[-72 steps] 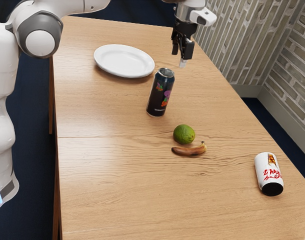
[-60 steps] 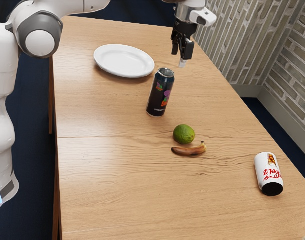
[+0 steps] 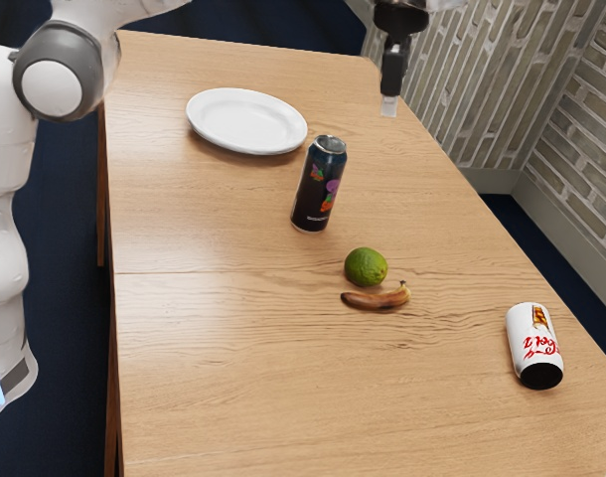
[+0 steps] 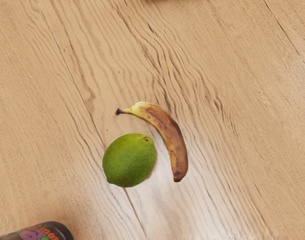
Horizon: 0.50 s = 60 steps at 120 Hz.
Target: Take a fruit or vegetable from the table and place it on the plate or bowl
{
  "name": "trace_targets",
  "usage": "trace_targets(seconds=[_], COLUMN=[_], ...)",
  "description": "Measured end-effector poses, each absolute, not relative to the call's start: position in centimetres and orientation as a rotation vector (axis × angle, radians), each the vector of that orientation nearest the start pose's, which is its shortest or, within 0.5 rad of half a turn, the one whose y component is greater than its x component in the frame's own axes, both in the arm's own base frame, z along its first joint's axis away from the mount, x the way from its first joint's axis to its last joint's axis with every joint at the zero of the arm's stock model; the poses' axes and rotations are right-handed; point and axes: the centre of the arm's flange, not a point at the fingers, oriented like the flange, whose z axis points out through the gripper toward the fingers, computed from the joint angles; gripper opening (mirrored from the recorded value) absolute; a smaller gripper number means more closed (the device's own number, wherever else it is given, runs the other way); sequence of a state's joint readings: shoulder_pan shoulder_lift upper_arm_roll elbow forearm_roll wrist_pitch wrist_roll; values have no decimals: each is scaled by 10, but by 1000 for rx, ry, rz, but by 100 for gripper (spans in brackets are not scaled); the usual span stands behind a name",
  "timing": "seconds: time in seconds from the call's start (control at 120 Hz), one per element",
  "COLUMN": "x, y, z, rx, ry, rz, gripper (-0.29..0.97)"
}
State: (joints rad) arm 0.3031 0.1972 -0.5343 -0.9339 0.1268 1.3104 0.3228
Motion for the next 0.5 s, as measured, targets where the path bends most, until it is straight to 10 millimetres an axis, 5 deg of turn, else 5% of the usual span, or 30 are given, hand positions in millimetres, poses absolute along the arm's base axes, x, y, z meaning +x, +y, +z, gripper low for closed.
trace_targets(seconds=[0.092, 0.35, 0.5], x=[575, 647, 667], y=[-83, -78, -37], z=[748, 629, 571], rx=[-2947, -2860, -2837], ry=[962, 1289, 1323], rz=[-199, 1, 101], gripper=[68, 68, 68])
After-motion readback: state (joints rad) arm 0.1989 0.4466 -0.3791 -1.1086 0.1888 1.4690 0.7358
